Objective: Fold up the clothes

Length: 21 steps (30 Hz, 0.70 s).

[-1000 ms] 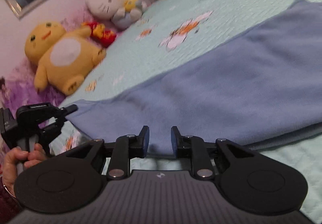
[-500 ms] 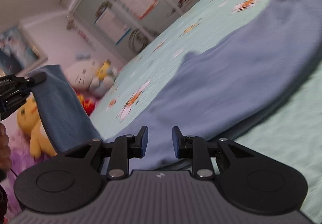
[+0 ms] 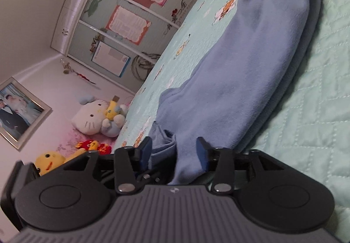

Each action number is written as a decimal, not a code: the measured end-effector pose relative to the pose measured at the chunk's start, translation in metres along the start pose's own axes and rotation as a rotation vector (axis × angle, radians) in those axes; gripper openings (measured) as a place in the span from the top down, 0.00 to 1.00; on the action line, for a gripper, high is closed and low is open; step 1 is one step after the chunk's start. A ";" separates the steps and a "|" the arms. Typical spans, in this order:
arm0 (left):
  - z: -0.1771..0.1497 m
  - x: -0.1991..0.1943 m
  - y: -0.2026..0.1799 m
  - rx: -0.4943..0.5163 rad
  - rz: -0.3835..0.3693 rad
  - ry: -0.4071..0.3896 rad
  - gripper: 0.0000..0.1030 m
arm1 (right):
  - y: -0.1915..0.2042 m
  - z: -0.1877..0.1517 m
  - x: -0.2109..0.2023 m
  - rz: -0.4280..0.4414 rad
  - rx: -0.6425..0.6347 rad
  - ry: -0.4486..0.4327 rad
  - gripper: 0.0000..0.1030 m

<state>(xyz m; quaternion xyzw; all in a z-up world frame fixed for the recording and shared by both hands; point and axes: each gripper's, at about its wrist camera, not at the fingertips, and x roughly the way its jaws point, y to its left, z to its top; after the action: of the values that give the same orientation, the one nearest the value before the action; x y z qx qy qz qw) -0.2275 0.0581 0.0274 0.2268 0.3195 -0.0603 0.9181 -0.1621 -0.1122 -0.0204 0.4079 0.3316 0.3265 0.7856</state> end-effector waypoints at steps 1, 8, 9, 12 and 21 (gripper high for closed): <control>-0.001 -0.002 -0.002 0.014 -0.001 -0.008 0.82 | 0.001 0.001 0.001 0.009 0.010 0.008 0.52; -0.009 -0.043 0.013 -0.068 -0.035 -0.073 0.56 | 0.018 0.003 -0.001 -0.021 -0.040 0.056 0.46; -0.011 -0.049 0.021 -0.117 -0.043 -0.083 0.54 | 0.021 0.003 -0.002 -0.026 -0.059 0.068 0.46; -0.024 -0.066 0.047 -0.247 -0.009 -0.105 0.51 | 0.023 0.001 0.008 -0.054 -0.077 0.128 0.46; -0.037 -0.059 0.125 -0.517 0.095 -0.106 0.46 | 0.039 -0.006 0.032 -0.088 -0.106 0.173 0.47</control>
<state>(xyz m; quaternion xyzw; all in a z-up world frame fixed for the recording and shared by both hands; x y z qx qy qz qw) -0.2632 0.1839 0.0852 -0.0039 0.2646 0.0544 0.9628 -0.1582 -0.0664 0.0025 0.3210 0.3981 0.3425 0.7881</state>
